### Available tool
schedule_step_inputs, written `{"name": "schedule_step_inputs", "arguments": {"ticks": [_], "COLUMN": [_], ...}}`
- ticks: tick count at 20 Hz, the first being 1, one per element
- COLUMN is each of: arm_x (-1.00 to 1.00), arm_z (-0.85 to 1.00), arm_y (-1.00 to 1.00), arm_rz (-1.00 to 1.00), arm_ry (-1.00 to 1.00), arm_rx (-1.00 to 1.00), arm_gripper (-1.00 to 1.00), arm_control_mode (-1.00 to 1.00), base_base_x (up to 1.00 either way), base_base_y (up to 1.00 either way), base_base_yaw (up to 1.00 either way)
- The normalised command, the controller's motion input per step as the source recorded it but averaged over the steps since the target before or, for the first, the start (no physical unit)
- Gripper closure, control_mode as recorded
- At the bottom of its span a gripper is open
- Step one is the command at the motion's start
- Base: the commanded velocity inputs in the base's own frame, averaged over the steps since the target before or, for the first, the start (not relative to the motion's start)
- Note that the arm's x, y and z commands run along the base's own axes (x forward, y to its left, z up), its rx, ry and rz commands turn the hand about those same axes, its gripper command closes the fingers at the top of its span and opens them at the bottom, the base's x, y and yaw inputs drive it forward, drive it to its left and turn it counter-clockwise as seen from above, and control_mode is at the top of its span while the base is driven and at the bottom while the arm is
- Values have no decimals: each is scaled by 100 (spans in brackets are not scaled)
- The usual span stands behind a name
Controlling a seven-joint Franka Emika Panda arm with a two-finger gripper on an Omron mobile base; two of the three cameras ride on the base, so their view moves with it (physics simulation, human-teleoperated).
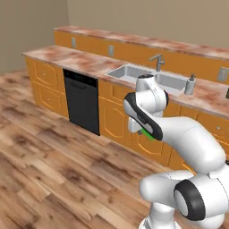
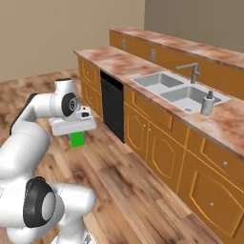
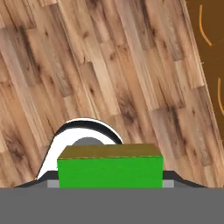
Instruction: Restock the sink supplies by placing the sponge and soap dispenser on the counter and next to the sink. Make sure the soap dispenser is upright.
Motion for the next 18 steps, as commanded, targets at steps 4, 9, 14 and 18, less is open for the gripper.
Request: {"name": "schedule_step_inputs", "arguments": {"ticks": [4,9,14,18], "arm_x": [0,0,0,0], "arm_z": [0,0,0,0], "arm_y": [0,0,0,0], "arm_rz": [0,0,0,0], "arm_ry": [0,0,0,0], "arm_rx": [0,0,0,0], "arm_gripper": [100,100,100,100], "arm_control_mode": [100,100,100,100], "base_base_x": [100,100,100,100], "base_base_y": [35,86,100,100], "base_base_yaw": [-49,-42,-37,-34]}}
